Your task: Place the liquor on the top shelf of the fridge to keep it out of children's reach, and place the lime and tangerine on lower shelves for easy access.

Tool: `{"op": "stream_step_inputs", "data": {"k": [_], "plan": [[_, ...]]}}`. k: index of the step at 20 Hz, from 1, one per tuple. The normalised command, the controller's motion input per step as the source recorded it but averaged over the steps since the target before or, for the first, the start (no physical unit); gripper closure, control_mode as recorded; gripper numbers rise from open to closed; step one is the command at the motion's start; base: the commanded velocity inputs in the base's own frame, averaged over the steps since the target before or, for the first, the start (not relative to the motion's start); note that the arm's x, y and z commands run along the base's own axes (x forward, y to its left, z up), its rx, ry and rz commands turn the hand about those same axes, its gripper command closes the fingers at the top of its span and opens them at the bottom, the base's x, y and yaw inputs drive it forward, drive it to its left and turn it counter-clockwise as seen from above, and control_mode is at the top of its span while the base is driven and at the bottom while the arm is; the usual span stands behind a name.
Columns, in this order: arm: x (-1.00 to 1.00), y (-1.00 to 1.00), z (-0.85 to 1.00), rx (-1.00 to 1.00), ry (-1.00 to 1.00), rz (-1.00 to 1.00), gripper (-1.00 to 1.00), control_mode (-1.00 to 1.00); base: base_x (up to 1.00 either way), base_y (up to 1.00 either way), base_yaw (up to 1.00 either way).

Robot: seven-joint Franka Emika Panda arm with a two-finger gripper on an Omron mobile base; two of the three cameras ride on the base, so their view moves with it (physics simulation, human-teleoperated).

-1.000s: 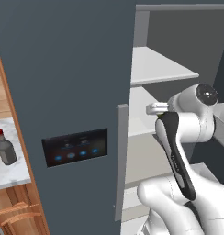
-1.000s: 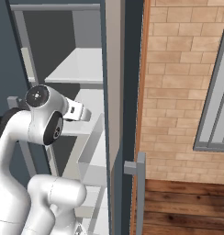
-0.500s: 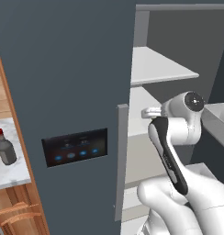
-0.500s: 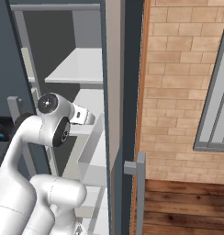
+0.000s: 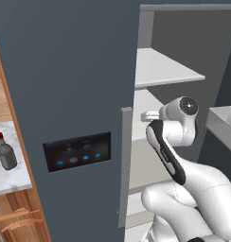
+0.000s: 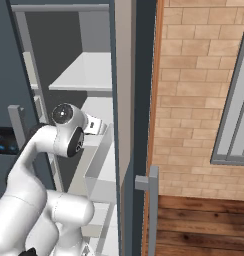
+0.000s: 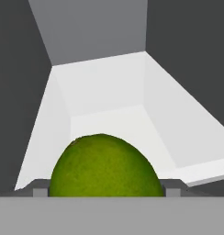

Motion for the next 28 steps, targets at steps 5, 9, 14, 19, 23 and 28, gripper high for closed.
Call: {"op": "stream_step_inputs", "data": {"k": [5, 9, 14, 19, 23, 28], "plan": [[0.47, -0.08, -0.10, 0.00, 0.05, 0.00, 1.00, -1.00, 0.00, 0.00, 0.00], [0.44, -0.10, -0.12, 0.00, 0.04, 0.00, 1.00, -1.00, 0.00, 0.00, 0.00], [0.39, -0.15, -0.23, 0.00, 0.00, 0.00, 1.00, -1.00, 0.00, 0.00, 0.00], [0.38, -0.15, -0.31, 0.00, 0.00, 0.00, 1.00, -1.00, 0.00, 0.00, 0.00], [0.38, -0.01, -0.34, 0.00, 0.00, 0.00, 1.00, -1.00, 0.00, 0.00, 0.00], [0.42, 0.00, -0.31, 0.00, 0.00, 0.00, 1.00, -1.00, 0.00, 0.00, 0.00]]}}
